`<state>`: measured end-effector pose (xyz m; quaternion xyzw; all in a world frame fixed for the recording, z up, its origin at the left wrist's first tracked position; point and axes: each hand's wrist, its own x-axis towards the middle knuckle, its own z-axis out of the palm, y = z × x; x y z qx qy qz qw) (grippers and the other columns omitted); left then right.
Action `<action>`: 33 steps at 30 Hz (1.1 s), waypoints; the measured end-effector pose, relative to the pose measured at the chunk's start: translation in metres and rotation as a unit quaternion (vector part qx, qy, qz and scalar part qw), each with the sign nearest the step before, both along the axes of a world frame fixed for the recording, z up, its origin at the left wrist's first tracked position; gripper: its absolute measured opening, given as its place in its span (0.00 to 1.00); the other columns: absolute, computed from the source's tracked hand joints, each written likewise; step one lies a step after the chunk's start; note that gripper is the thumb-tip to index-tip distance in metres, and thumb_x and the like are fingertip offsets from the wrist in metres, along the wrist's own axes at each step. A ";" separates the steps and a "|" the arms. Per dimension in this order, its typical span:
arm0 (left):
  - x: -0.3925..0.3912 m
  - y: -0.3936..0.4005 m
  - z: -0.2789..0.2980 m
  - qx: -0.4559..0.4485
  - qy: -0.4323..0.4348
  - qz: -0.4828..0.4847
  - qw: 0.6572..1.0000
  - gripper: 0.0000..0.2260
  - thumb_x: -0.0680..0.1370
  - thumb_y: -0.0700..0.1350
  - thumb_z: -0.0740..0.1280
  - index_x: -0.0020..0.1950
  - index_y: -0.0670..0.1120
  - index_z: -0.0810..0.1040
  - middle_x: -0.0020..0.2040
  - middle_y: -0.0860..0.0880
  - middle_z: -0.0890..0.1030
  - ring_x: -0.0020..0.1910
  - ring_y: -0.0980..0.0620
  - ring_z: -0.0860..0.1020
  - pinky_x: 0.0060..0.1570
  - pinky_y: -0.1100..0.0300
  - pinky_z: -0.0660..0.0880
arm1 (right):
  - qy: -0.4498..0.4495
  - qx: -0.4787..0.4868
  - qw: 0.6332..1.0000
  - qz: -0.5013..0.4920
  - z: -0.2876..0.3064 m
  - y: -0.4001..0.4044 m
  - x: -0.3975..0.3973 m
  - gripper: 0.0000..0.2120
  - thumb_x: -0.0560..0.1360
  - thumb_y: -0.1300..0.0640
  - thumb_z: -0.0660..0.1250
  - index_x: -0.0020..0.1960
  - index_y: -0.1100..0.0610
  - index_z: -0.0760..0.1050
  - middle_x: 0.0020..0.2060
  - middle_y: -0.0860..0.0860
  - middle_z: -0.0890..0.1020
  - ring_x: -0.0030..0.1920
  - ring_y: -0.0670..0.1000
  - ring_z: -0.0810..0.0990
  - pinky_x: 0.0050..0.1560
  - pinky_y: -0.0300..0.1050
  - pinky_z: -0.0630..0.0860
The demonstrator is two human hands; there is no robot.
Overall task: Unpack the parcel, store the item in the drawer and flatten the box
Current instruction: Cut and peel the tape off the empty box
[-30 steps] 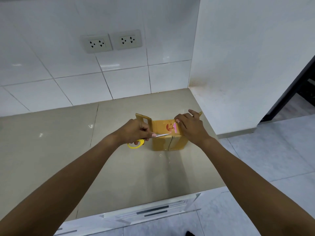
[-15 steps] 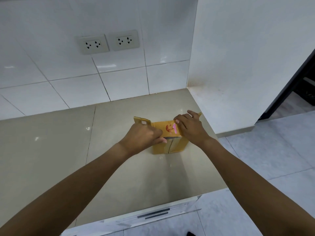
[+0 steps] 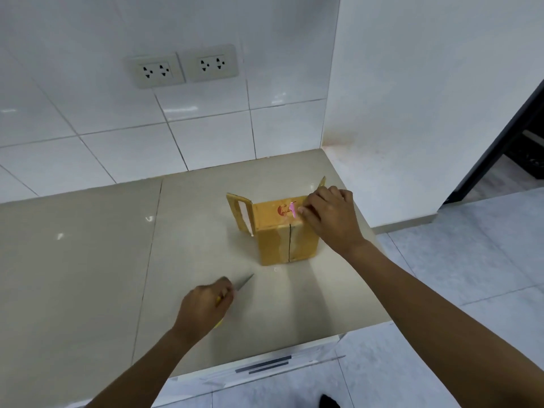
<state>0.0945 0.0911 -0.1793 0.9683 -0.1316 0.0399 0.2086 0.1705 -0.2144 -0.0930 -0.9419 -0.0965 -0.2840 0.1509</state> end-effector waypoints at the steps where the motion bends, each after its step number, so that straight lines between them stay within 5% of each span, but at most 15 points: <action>1: -0.001 0.000 -0.007 0.016 0.049 0.000 0.999 0.02 0.75 0.47 0.69 0.43 0.52 0.79 0.33 0.52 0.82 0.34 0.46 0.80 0.29 0.61 0.66 | 0.013 0.014 1.000 0.010 0.001 0.000 -0.001 0.08 0.76 0.53 0.65 0.41 0.55 0.78 0.40 0.49 0.79 0.42 0.53 0.76 0.48 0.50 0.65; 4: 0.006 -0.006 -0.008 0.054 0.127 -0.004 0.990 0.05 0.75 0.49 0.64 0.43 0.52 0.79 0.36 0.52 0.81 0.43 0.46 0.80 0.34 0.59 0.67 | 0.065 0.061 0.995 0.036 0.007 -0.002 -0.004 0.11 0.75 0.55 0.59 0.45 0.53 0.80 0.44 0.47 0.80 0.47 0.51 0.76 0.53 0.49 0.64; 7: 0.016 -0.016 0.006 0.072 -0.041 -0.041 0.996 0.17 0.74 0.53 0.58 0.52 0.47 0.81 0.50 0.46 0.82 0.51 0.41 0.78 0.44 0.53 0.75 | 0.103 0.068 0.991 0.056 0.012 -0.007 -0.006 0.12 0.72 0.52 0.59 0.50 0.49 0.80 0.48 0.45 0.79 0.51 0.49 0.74 0.57 0.51 0.63; 10: 0.034 -0.038 0.037 0.023 -0.149 -0.041 0.988 0.26 0.74 0.49 0.64 0.71 0.46 0.68 0.70 0.44 0.71 0.68 0.44 0.69 0.61 0.51 0.68 | 0.093 0.013 0.994 0.054 0.014 -0.006 -0.010 0.11 0.70 0.46 0.64 0.50 0.46 0.81 0.50 0.44 0.79 0.54 0.50 0.73 0.59 0.53 0.64; 13: 0.066 -0.058 0.070 0.022 -0.103 -0.117 0.988 0.38 0.71 0.48 0.67 0.78 0.53 0.53 0.79 0.51 0.56 0.78 0.50 0.53 0.70 0.51 0.56 | 0.070 -0.016 0.996 0.048 0.016 -0.001 -0.011 0.08 0.69 0.46 0.70 0.46 0.47 0.81 0.49 0.44 0.79 0.54 0.51 0.73 0.57 0.52 0.62; 17: 0.096 -0.072 0.088 0.102 -0.047 -0.202 0.973 0.30 0.78 0.55 0.64 0.78 0.58 0.55 0.79 0.53 0.55 0.78 0.49 0.51 0.72 0.47 0.57 | 0.070 -0.030 0.995 0.071 0.019 0.004 -0.011 0.05 0.69 0.50 0.71 0.43 0.50 0.80 0.46 0.46 0.79 0.49 0.53 0.74 0.49 0.50 0.63; 23: 0.116 -0.067 0.098 0.067 0.014 -0.209 0.976 0.25 0.80 0.52 0.63 0.76 0.58 0.61 0.77 0.52 0.62 0.76 0.46 0.57 0.71 0.46 0.62 | 0.073 0.023 0.992 0.105 0.021 0.010 -0.015 0.01 0.74 0.60 0.68 0.45 0.57 0.78 0.42 0.51 0.81 0.44 0.54 0.74 0.40 0.49 0.74; 33: 0.125 -0.063 0.113 0.025 0.073 -0.249 0.965 0.21 0.81 0.52 0.61 0.75 0.55 0.65 0.73 0.50 0.70 0.71 0.48 0.67 0.71 0.51 0.61 | -0.008 0.020 0.998 0.061 0.027 0.014 -0.019 0.02 0.75 0.57 0.68 0.44 0.54 0.78 0.38 0.47 0.83 0.43 0.52 0.77 0.29 0.44 0.71</action>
